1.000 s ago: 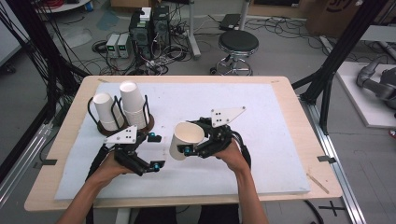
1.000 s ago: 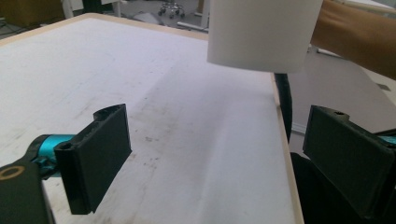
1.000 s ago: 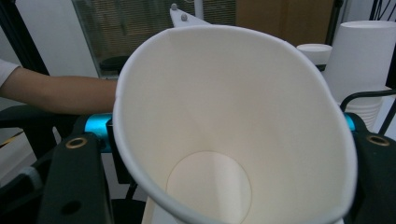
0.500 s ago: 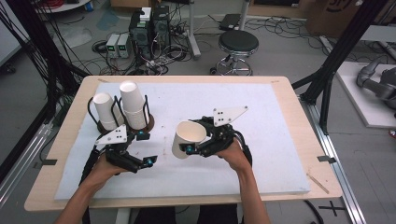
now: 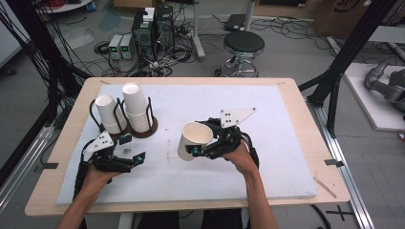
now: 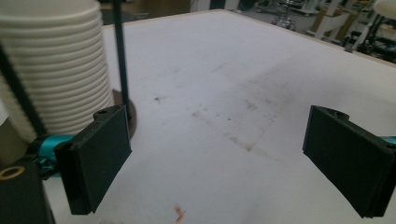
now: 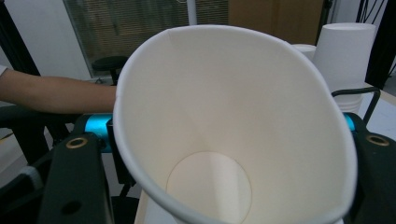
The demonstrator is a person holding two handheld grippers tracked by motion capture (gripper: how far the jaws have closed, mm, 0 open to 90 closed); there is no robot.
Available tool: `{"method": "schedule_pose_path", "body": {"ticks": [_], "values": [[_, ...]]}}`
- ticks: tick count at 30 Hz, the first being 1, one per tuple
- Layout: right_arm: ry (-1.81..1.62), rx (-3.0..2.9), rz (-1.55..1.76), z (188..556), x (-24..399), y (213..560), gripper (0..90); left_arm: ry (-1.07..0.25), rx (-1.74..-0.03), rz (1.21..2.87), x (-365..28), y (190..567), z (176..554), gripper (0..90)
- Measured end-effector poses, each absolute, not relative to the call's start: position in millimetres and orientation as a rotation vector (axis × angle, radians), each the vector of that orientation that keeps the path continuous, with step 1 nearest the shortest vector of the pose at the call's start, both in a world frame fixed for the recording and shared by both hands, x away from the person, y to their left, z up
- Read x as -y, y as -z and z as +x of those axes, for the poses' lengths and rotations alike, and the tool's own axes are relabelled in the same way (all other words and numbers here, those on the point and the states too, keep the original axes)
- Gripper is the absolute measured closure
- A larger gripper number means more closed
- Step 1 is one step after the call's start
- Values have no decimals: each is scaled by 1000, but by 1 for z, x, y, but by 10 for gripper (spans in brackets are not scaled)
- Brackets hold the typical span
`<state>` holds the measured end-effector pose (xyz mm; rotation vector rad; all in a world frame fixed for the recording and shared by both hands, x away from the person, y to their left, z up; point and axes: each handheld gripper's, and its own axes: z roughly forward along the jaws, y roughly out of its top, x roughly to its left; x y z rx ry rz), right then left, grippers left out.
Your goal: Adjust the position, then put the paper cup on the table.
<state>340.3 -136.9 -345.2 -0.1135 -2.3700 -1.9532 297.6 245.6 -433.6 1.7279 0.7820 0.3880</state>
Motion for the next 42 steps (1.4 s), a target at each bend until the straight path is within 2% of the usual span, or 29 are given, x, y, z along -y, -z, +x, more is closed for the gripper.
{"method": "schedule_pose_path", "body": {"ticks": [7,32,42], "values": [[1946,2375,-115,340,137,345,317,-440,-835,1706,-258,442,292,77],[1926,2406,-153,343,138,347,322,-437,-834,1695,-260,446,294,77],[1898,2512,-271,350,135,351,320,-443,-839,1699,-259,450,295,76]]}}
